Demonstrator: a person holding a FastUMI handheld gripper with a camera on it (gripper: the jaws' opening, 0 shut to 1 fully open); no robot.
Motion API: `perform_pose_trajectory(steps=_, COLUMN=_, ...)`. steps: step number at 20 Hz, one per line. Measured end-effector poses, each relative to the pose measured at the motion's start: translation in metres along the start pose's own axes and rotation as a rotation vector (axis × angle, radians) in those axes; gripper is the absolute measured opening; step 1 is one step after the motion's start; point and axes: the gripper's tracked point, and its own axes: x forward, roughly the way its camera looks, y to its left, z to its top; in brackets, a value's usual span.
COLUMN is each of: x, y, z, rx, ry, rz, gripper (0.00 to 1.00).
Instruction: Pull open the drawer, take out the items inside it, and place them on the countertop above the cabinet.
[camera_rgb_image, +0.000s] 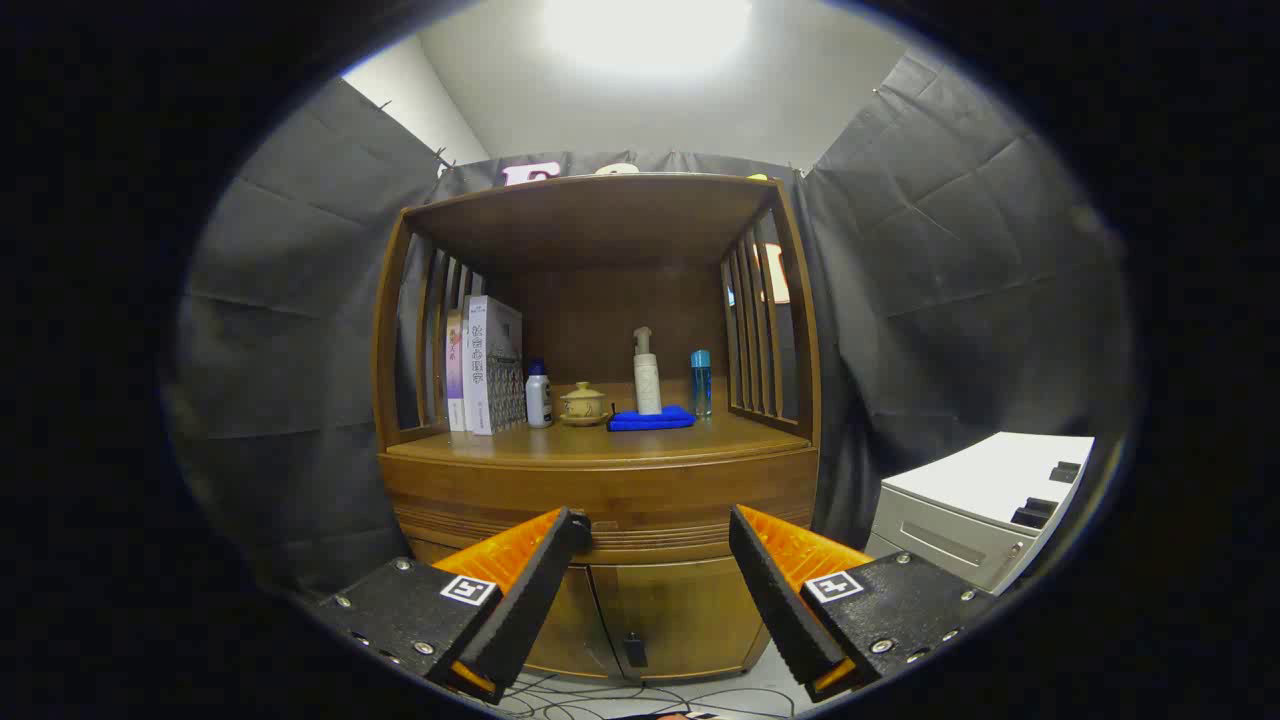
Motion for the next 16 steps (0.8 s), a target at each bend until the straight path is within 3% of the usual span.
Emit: perform_pose_trajectory(steps=16, x=-0.0011, y=-0.0039, z=-0.0069, rx=0.008, ry=0.004, rz=0.018, gripper=0.96)
